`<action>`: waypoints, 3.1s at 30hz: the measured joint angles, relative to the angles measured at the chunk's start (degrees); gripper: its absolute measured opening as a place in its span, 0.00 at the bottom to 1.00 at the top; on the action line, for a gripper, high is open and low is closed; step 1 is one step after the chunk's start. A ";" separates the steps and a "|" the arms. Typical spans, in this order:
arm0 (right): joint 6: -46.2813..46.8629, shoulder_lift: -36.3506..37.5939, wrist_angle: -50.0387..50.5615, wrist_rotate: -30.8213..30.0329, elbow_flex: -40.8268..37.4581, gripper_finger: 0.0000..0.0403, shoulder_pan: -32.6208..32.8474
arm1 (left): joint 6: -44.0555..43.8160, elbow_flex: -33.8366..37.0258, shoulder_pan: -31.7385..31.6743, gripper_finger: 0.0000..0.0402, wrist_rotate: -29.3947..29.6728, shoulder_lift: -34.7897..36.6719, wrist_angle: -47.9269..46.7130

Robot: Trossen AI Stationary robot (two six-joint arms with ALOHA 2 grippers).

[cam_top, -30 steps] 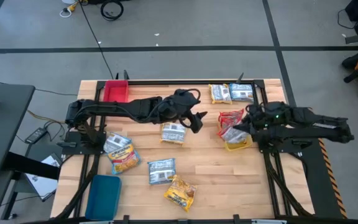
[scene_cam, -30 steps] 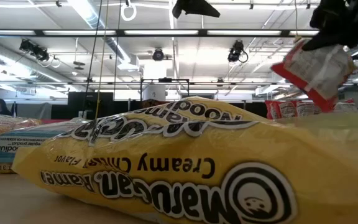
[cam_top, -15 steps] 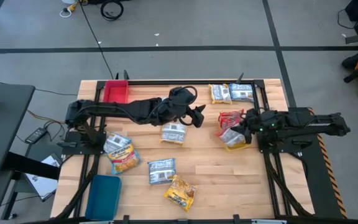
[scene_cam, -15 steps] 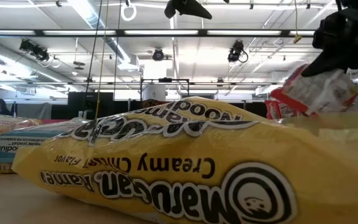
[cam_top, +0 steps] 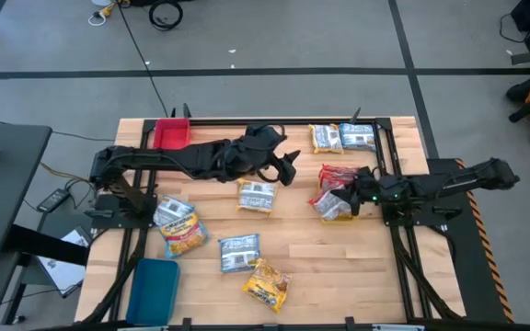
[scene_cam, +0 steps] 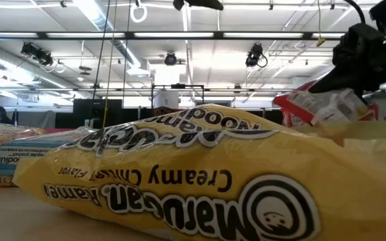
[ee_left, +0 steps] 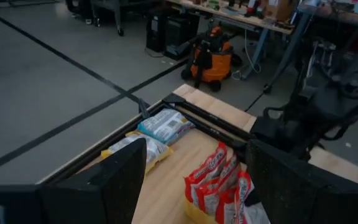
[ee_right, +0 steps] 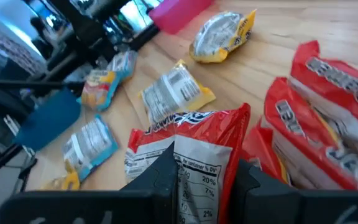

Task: Sort Maruchan noodles
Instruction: Put the red noodle pack into the yellow bin, then adjust the yellow bin

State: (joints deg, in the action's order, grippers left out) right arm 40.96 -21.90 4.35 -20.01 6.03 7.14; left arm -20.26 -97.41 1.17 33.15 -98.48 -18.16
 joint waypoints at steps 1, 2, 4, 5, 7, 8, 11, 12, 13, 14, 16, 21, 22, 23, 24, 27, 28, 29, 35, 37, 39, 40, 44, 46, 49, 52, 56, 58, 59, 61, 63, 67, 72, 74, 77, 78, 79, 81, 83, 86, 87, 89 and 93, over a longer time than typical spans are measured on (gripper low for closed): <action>-0.05 -1.02 -2.56 -0.06 -0.92 0.19 -0.01 | 0.58 0.02 0.02 0.69 0.05 0.50 -0.56; -0.25 -1.80 -4.14 0.12 -1.36 0.19 0.00 | 1.25 -0.02 0.08 0.69 0.08 1.02 0.05; -0.81 -2.86 -4.18 1.99 -1.02 0.21 -0.02 | 2.49 0.00 0.18 0.69 0.11 2.14 -0.77; -1.24 -3.54 -2.84 3.11 0.15 0.23 -0.02 | 3.08 0.00 0.17 0.69 0.05 2.73 -0.55; -1.98 -4.54 2.19 5.35 3.46 0.26 0.00 | 4.50 -0.01 0.17 0.69 0.12 3.68 -1.16; -1.95 -5.27 5.93 5.83 5.79 0.27 0.00 | 5.11 -0.09 0.17 0.69 0.09 4.08 -0.81; -2.49 -8.27 19.80 3.67 13.53 0.28 0.02 | 6.57 -0.04 0.17 0.69 0.11 4.58 -1.16; -3.40 -9.35 23.79 2.96 15.69 0.28 0.02 | 7.08 -0.04 0.17 0.69 0.11 4.58 -1.66; -4.42 -10.62 27.19 2.67 17.80 0.28 0.02 | 7.32 -0.04 0.17 0.69 0.09 4.51 -1.76; -5.14 -11.64 29.96 2.45 19.62 0.28 0.02 | 7.65 -0.02 0.34 0.69 0.04 4.51 -1.76; -5.41 -13.95 35.69 2.88 22.76 0.28 0.02 | 7.87 -0.02 0.71 0.69 0.07 4.51 -2.11; -10.44 -19.07 47.53 13.86 30.67 0.30 -0.01 | 7.91 0.00 1.79 0.69 0.09 4.49 -4.95; -12.56 -20.04 49.36 16.02 32.68 0.30 0.00 | 8.04 0.00 2.05 0.69 0.09 4.49 -5.04; -15.08 -21.06 50.56 17.39 34.66 0.30 0.00 | 8.07 0.00 2.21 0.69 0.09 4.49 -5.32; -17.45 -22.11 51.33 18.10 36.55 0.31 0.00 | 8.09 0.00 2.36 0.69 0.04 4.49 -5.79; -24.89 -24.89 51.23 16.55 41.35 0.30 0.00 | 8.09 0.00 2.38 0.69 -0.03 4.49 -6.82; -27.21 -25.91 50.21 14.57 42.40 0.30 0.00 | 8.13 0.00 2.34 0.69 0.03 4.49 -7.16; -29.35 -26.87 48.88 12.18 42.99 0.30 0.00 | 8.36 0.00 2.32 0.69 0.07 4.49 -7.39; -34.61 -33.42 42.82 8.57 41.99 0.30 -0.47 | 10.45 0.00 2.36 0.69 -0.65 4.47 -7.57; -32.46 -35.80 43.61 10.91 40.96 0.30 -0.47 | 10.46 0.00 2.38 0.69 -1.78 4.47 -7.67; -30.14 -37.83 46.09 13.05 40.36 0.30 -0.06 | 10.45 0.00 2.36 0.69 -2.50 4.47 -8.44; -29.00 -38.80 47.89 14.05 40.29 0.30 0.27 | 10.44 0.00 2.36 0.69 -2.62 4.47 -8.99; -25.14 -40.31 54.07 21.60 40.25 0.27 1.78 | 10.43 0.00 2.36 0.69 -2.89 4.46 -10.80; -23.57 -40.33 55.55 28.75 40.25 0.25 2.42 | 10.43 0.00 2.36 0.69 -2.93 4.42 -11.01; -21.71 -40.33 55.70 36.65 40.25 0.22 3.14 | 10.48 0.00 2.33 0.69 -2.91 4.42 -10.94; -21.23 -40.33 55.97 37.73 40.75 0.21 3.37 | 10.50 0.00 2.32 0.69 -2.91 4.42 -11.01; -21.16 -39.20 55.72 27.75 45.20 0.19 3.39 | 10.58 0.00 2.32 0.69 -2.91 4.42 -11.03; -22.12 -38.53 55.26 18.93 47.68 0.19 3.39 | 10.65 0.00 2.32 0.69 -2.91 4.42 -11.01; -23.09 -38.23 54.86 13.91 48.54 0.18 3.39 | 10.65 0.00 2.32 0.69 -2.91 4.42 -11.01; -25.02 -37.79 52.82 3.22 49.21 0.18 3.18 | 10.65 0.00 2.26 0.69 -2.91 4.42 -10.79; -27.32 -37.77 51.26 -4.37 48.98 0.17 2.40 | 10.64 0.00 2.23 0.69 -2.90 4.42 -10.28; -29.98 -39.01 49.18 -2.61 46.06 0.14 0.02 | 10.63 0.00 2.54 0.69 -2.86 4.42 -9.56; -26.41 -41.11 49.62 12.98 39.56 0.08 -0.61 | 11.07 0.00 3.64 0.69 -2.81 4.42 -11.33; -24.32 -41.32 49.34 20.84 38.05 0.05 0.03 | 10.70 0.00 4.32 0.69 -2.76 4.42 -13.23; -21.80 -41.32 48.80 28.56 36.25 0.02 1.80 | 10.45 0.02 5.24 0.69 -2.71 4.42 -14.81; -21.60 -41.32 48.35 28.78 35.64 0.02 2.27 | 10.45 0.02 5.45 0.69 -2.42 4.42 -14.76; -21.58 -41.32 47.60 28.12 35.04 0.02 2.59 | 10.45 0.02 5.60 0.69 -2.18 4.42 -14.68; -21.33 -41.32 46.64 25.25 33.99 0.04 2.65 | 10.45 0.02 5.49 0.69 -1.97 4.42 -14.70; -20.99 -41.32 47.14 24.57 33.98 0.05 1.85 | 10.47 0.02 5.38 0.69 -1.81 4.42 -14.73; -21.10 -41.18 50.91 25.42 37.35 0.06 0.76 | 10.89 0.02 5.36 0.69 -1.79 4.64 -14.83; -21.36 -41.05 51.56 24.85 39.16 0.06 0.47 | 10.87 0.02 5.38 0.69 -1.81 4.78 -14.74; -23.05 -40.68 52.47 21.82 42.37 0.05 -0.10 | 10.56 0.02 5.38 0.69 -1.85 5.44 -14.75; -28.25 -40.69 49.67 14.00 44.94 0.03 -2.31 | 10.15 0.02 5.03 0.69 -2.48 6.48 -12.82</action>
State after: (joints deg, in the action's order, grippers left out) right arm 12.71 -62.59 54.03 -6.01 50.97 4.83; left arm -10.11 -97.38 6.20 30.67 -92.01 -30.98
